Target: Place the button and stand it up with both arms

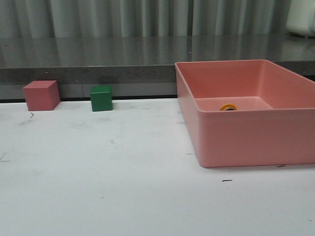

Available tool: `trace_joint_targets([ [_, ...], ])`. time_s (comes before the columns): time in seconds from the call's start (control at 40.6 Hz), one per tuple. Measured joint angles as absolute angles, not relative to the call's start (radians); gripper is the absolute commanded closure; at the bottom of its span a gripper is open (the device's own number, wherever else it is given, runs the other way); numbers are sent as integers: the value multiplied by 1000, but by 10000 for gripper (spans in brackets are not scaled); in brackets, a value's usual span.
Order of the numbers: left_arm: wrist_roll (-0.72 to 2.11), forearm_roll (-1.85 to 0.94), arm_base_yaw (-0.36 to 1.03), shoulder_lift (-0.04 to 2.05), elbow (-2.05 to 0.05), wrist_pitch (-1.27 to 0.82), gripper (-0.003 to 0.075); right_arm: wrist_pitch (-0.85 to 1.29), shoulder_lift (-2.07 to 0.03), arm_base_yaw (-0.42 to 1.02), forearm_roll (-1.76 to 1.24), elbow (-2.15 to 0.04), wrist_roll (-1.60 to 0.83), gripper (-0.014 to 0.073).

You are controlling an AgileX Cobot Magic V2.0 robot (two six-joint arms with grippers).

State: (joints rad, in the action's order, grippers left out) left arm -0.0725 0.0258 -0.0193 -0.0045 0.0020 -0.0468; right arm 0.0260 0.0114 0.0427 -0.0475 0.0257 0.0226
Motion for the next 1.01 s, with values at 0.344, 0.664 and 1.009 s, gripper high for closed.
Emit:
trace_joint_targets([
  [0.344,-72,26,-19,-4,2,-47,741,26,11,43,-48,26,23,653],
  [0.664,-72,26,-19,-4,2,-47,741,26,11,43,-48,26,23,653],
  [1.009,-72,26,-19,-4,2,-41,741,11,11,43,-48,26,23,653],
])
